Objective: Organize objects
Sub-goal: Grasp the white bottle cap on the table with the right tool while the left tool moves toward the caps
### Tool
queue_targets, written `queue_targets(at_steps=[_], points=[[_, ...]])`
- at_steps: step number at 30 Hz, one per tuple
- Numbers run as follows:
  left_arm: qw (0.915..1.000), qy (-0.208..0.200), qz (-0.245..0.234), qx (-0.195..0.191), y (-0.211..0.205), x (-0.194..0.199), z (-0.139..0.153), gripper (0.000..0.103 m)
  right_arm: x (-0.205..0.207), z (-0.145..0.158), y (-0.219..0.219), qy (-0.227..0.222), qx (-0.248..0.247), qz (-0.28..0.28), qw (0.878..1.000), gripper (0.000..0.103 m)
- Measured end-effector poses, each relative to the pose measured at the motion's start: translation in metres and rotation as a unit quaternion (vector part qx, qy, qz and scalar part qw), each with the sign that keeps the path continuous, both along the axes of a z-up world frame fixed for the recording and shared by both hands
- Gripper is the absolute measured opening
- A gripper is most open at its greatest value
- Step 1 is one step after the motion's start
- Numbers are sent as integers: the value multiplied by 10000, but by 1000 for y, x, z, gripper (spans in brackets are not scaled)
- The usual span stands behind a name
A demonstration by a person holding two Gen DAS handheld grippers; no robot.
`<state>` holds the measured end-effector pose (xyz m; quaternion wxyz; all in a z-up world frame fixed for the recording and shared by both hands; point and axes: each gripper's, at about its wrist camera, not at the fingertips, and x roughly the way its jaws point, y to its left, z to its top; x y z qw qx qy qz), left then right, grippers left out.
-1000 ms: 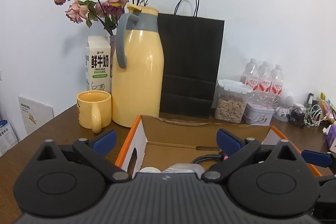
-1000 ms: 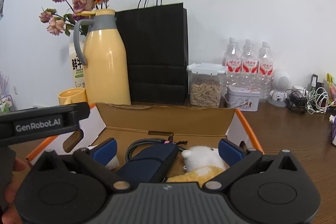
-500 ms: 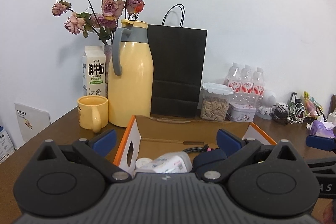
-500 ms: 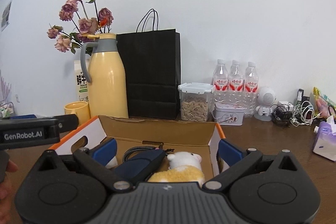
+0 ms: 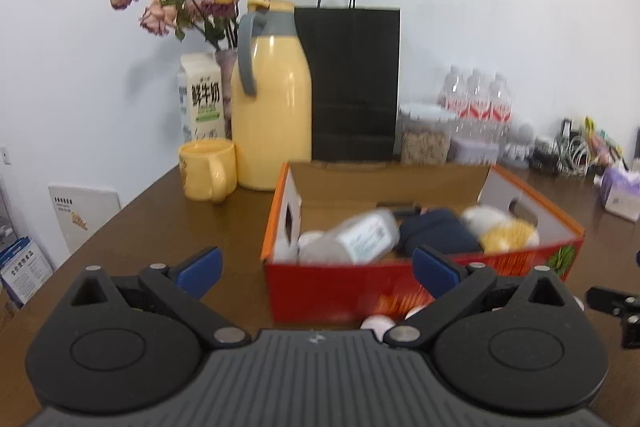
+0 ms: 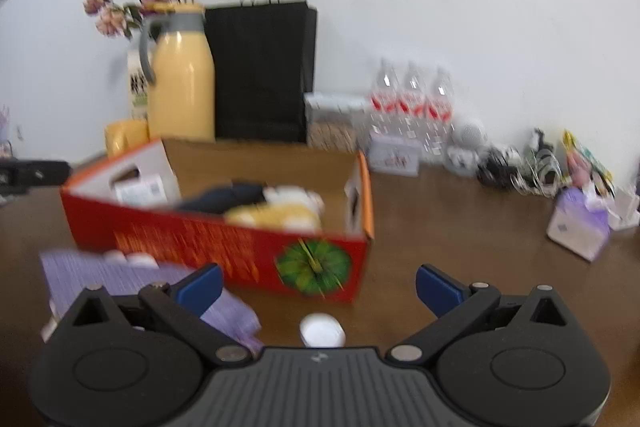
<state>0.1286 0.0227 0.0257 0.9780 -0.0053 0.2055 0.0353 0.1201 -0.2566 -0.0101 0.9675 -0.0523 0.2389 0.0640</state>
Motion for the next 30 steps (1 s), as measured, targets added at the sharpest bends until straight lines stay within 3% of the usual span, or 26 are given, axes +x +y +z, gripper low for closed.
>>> queue_targets(at_steps=[13, 16, 19, 25, 30], points=[[9976, 682, -124, -62, 14, 3, -30, 103, 18, -32, -19, 648, 277, -30, 9975, 93], [9959, 885, -180, -43, 14, 10, -39, 103, 24, -34, -19, 721, 330, 6, 9969, 83], [9940, 1069, -220, -72, 15, 21, -43, 103, 30, -36, -19, 760, 388, 27, 9964, 80], [9893, 1436, -192, -193, 13, 45, -50, 103, 37, -38, -15, 799, 425, 132, 9958, 64], [9894, 1414, -181, -281, 10, 52, -54, 103, 39, -38, -18, 809, 633, 139, 9946, 54]])
